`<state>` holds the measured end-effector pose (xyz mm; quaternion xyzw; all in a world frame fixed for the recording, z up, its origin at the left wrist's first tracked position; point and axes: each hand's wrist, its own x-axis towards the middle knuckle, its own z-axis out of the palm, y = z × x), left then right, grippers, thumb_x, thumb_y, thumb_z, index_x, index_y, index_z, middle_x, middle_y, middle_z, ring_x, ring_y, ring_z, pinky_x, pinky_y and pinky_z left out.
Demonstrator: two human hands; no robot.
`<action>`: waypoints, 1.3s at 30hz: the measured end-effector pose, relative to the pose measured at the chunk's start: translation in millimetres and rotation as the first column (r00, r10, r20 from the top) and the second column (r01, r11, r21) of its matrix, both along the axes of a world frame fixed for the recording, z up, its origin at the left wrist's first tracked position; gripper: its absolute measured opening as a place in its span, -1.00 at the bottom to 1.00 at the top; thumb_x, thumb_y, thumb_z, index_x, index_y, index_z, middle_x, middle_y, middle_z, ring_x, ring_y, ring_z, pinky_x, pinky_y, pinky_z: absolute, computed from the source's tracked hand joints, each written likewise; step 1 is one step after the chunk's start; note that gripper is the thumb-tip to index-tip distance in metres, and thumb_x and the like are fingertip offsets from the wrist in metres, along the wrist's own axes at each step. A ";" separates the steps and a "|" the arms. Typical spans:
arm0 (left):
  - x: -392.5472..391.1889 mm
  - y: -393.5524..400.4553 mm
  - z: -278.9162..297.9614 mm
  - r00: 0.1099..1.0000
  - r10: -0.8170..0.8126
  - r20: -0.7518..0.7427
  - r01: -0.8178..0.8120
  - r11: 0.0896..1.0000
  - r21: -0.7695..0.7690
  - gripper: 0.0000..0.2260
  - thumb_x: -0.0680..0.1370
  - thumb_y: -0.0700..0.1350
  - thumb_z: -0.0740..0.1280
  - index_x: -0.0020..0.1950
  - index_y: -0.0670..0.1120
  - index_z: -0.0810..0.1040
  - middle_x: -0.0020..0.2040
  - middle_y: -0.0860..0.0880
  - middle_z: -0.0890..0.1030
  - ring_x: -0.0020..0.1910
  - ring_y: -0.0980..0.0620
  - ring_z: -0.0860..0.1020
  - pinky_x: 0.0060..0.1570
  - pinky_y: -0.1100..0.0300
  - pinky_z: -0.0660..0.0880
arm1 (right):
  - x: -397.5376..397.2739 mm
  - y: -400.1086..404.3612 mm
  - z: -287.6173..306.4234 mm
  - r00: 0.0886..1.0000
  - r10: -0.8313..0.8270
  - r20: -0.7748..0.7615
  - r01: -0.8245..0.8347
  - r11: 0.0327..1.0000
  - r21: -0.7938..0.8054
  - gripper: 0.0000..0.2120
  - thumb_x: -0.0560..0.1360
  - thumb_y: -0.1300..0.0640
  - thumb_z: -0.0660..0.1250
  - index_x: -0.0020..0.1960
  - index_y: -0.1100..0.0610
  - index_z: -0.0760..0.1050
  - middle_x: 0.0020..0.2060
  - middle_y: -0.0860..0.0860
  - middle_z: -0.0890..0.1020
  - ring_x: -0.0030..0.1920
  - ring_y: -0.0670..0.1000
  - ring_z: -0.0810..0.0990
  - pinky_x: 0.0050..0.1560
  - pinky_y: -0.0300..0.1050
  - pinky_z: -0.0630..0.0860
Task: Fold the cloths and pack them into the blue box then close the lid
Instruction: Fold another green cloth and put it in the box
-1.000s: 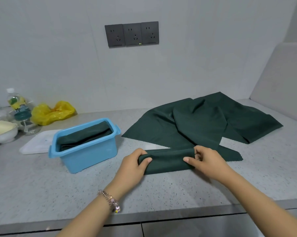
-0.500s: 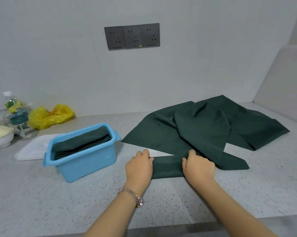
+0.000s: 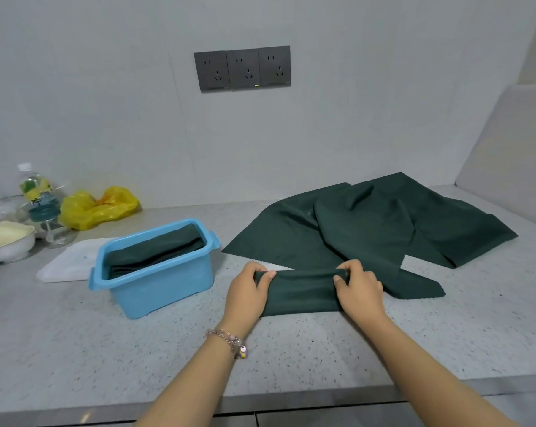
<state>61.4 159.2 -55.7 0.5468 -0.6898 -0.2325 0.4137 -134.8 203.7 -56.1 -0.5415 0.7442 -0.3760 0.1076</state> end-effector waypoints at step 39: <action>208.0 -45.2 109.5 0.651 0.198 0.733 -0.257 0.966 -0.033 -0.59 0.42 0.17 0.41 0.12 -0.08 0.56 0.24 -0.02 0.30 0.28 -0.04 0.24 0.19 0.12 0.19 | 222.1 -126.5 114.8 0.530 0.567 -0.631 -0.560 0.792 0.242 -0.58 0.45 -0.13 0.35 0.23 0.05 0.53 0.30 -0.03 0.26 0.28 0.05 0.21 0.25 -0.10 0.15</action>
